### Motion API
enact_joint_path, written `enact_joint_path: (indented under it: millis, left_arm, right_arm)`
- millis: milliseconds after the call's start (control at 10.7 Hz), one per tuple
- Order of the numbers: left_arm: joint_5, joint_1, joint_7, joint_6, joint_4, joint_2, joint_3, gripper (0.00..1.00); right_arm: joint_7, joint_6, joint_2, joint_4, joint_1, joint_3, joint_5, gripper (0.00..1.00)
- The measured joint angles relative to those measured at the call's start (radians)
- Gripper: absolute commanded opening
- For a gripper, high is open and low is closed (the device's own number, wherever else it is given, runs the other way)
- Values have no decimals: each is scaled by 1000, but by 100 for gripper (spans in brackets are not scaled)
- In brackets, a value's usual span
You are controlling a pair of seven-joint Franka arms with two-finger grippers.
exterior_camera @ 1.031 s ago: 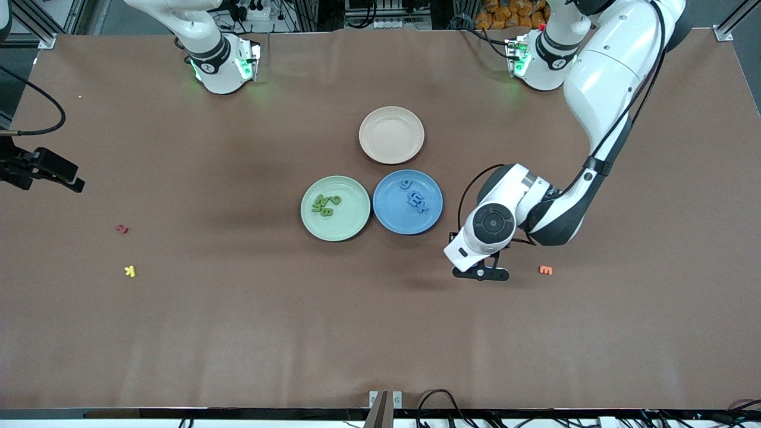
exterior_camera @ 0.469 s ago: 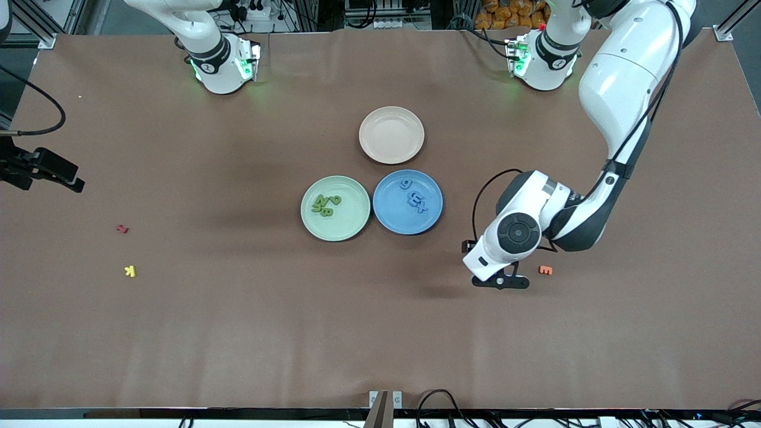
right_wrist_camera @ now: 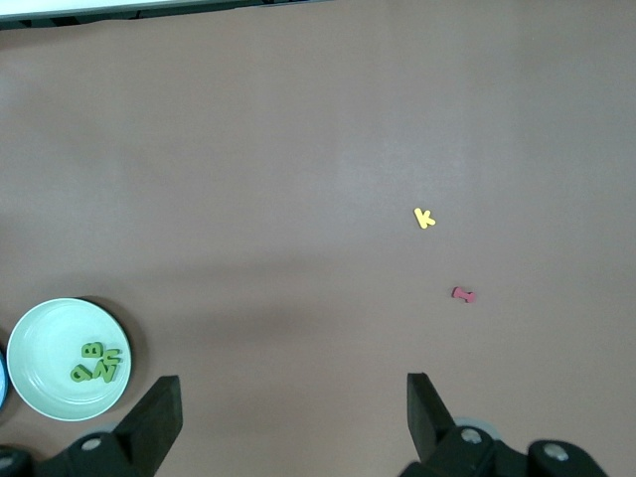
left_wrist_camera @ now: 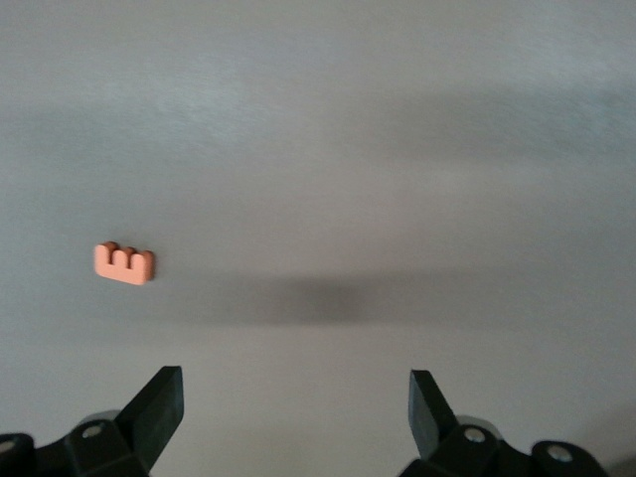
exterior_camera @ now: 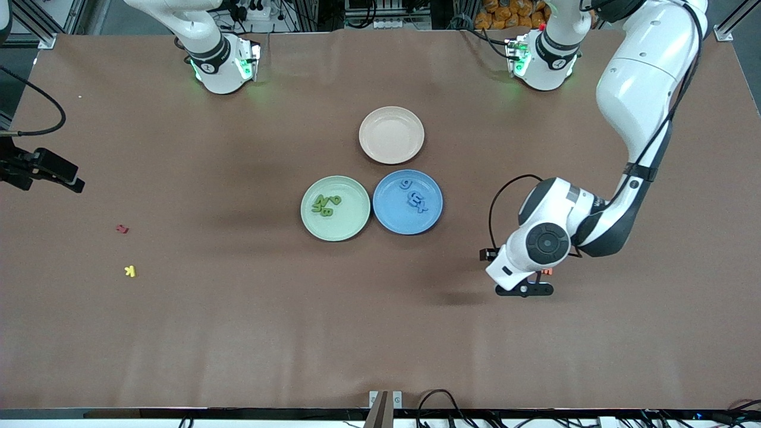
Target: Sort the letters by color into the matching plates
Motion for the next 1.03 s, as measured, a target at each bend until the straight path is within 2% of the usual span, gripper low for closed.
enact_joint_path:
  millis: [656,1031]
  left_arm:
    - [0,105,91,2,4,-1,3,100]
    - [-18,99,237,2,6,-22,98,100]
  right_arm:
    - [0,1,1,0,0,0,0,100]
    - [0,1,1,0,0,0,0,100]
